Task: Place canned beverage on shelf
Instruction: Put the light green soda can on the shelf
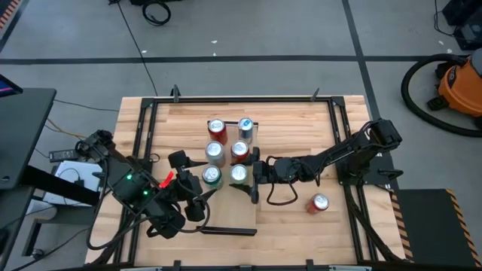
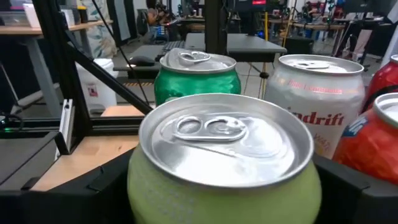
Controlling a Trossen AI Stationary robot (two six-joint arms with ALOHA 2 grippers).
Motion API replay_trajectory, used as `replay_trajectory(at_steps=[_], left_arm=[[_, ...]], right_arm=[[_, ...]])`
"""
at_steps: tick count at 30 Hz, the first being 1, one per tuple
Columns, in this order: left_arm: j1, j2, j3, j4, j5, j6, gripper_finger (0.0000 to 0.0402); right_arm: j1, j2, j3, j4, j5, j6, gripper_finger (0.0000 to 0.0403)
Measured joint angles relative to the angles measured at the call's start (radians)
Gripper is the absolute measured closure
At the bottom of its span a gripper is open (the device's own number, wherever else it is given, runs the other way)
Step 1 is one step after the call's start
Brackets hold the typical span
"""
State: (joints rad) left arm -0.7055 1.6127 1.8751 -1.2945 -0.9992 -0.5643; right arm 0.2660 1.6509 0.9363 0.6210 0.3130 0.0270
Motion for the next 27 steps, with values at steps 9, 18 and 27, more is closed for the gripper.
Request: replay_trajectory(at_steps=[9,18,27], left_arm=[[0.002,0.000,0.000,0.000,0.001,0.002,0.0011],[0.002,0.000,0.000,0.000,0.001,0.002,0.0011],[0.002,0.001,-0.001,0.000,0.001,0.001,0.0011]], right_arm=[[0.013,-0.005,-0.002,-0.017,0.011,-0.026,0.0044],[0.031,-0.024,-0.003,-0.032,0.028,-0.031,0.0031],[0.058,-0.092,-0.003,-0.042,0.062,-0.086,0.0009]])
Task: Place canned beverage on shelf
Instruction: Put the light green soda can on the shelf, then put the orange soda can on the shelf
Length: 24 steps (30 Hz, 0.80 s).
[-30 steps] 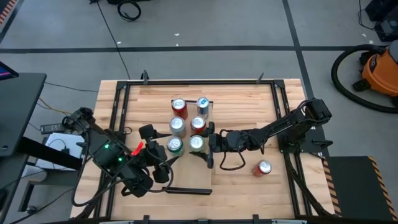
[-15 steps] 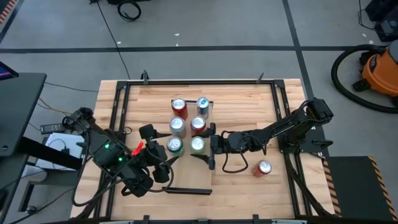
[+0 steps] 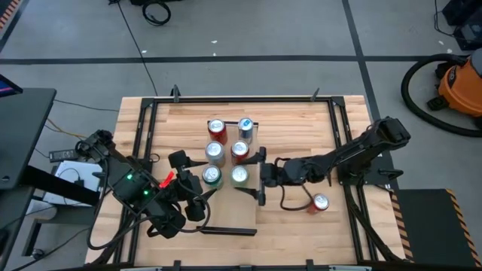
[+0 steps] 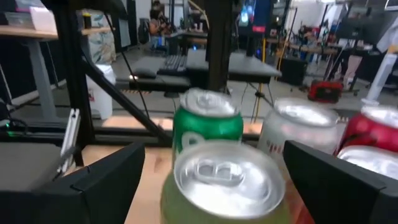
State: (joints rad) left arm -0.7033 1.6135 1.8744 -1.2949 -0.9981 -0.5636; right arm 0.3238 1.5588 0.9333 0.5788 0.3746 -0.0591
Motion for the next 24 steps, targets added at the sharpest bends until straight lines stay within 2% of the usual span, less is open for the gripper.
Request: replay_trajectory(at_steps=[8,12,14,18,24], left_arm=[[0.000,0.000,0.000,0.000,0.000,-0.002,0.0011],[0.000,0.000,0.000,0.000,0.000,-0.004,0.0011],[0.000,0.000,0.000,0.000,0.000,-0.004,0.0011],[0.000,0.000,0.000,0.000,0.007,-0.007,0.0011],[0.000,0.000,0.000,0.000,0.008,-0.012,0.0011]], right_arm=[[0.038,-0.101,0.000,-0.011,0.007,-0.050,0.0008],[0.075,-0.161,0.000,-0.101,0.047,-0.064,0.0008],[0.092,-0.192,0.000,-0.180,0.045,-0.053,0.0008],[0.122,-0.261,0.000,-0.394,-0.040,0.030,0.0011],[0.163,-0.390,0.000,-0.840,-0.128,0.359,0.0020]])
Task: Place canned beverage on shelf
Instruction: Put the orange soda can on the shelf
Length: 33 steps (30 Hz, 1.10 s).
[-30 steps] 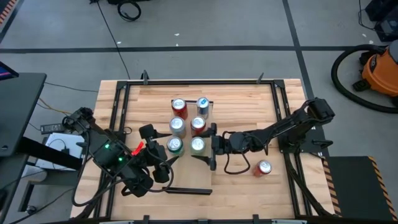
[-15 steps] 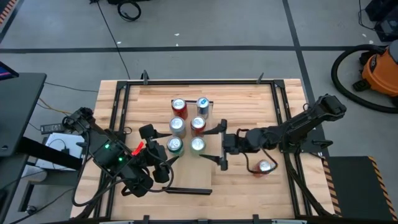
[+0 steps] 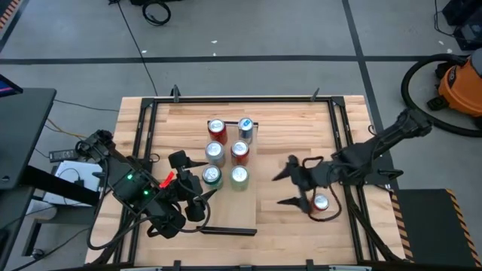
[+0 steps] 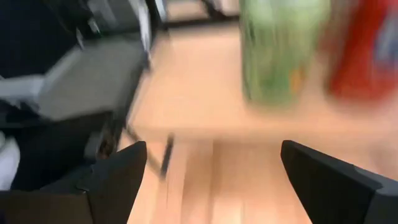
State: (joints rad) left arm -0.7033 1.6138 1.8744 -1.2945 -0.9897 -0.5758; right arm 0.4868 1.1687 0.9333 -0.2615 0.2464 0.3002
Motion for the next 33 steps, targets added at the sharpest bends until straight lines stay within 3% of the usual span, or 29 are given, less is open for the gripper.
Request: replay_trajectory(at_steps=[4,10,19,23,27,33], left_arm=[[0.004,0.001,0.000,0.000,-0.009,0.000,0.0011],[0.039,0.005,0.000,0.010,-0.056,0.028,0.0011],[0.111,0.005,0.000,0.029,-0.052,0.153,0.0011],[0.146,0.005,0.000,0.099,0.025,0.258,0.0011],[0.172,0.016,0.000,0.215,0.175,0.406,0.0011],[0.181,0.055,0.000,0.304,0.276,0.562,0.0011]], right_arm=[[0.041,-0.013,0.000,-0.235,-0.007,0.204,0.0029],[0.105,0.041,0.000,-0.416,-0.143,0.358,0.0031],[0.231,0.101,0.060,-0.623,-0.091,0.577,0.0031],[0.278,0.114,0.133,-0.760,-0.016,0.648,0.0031],[0.298,0.132,0.159,-0.898,-0.017,0.736,0.0031],[0.329,0.163,0.159,-0.938,-0.015,0.831,0.0031]])
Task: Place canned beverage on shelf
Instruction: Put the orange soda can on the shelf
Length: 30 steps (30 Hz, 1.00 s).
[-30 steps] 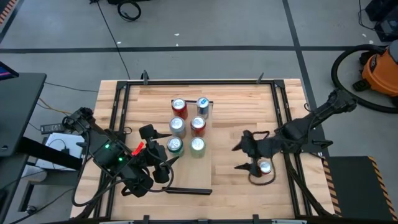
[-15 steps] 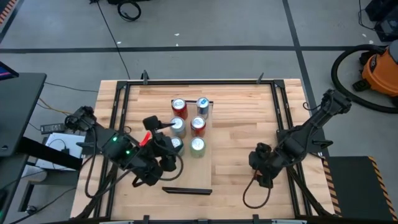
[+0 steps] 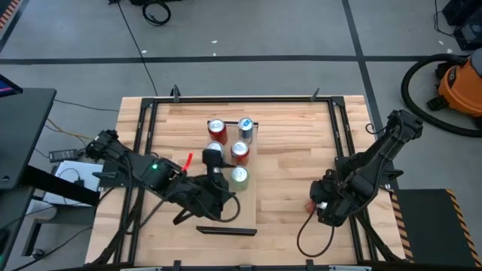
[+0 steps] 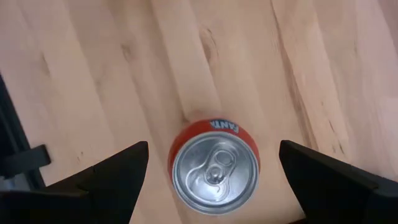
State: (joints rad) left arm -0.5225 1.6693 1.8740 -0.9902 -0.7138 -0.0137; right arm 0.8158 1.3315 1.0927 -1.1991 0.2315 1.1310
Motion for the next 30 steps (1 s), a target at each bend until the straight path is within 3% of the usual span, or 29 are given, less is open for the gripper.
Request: replay_trajectory(at_steps=[4,10,16,24,30], left_arm=[[0.011,0.031,0.000,0.004,0.015,0.038,0.0011],[0.021,0.066,0.000,0.125,0.171,0.134,0.0011],[0.035,0.067,0.000,0.177,0.179,0.184,0.0011],[0.060,0.092,0.000,0.268,0.241,0.272,0.0011],[0.089,0.137,0.000,0.306,0.298,0.290,0.0011]], right_arm=[[0.031,0.007,0.000,-0.018,0.028,0.070,0.0031],[0.106,-0.002,0.000,-0.049,0.116,0.242,0.0031],[0.174,0.031,0.000,-0.141,0.009,0.415,0.0031],[0.282,0.038,-0.001,-0.102,0.015,0.567,0.0031],[0.322,0.088,-0.075,-0.001,0.043,0.625,0.0031]])
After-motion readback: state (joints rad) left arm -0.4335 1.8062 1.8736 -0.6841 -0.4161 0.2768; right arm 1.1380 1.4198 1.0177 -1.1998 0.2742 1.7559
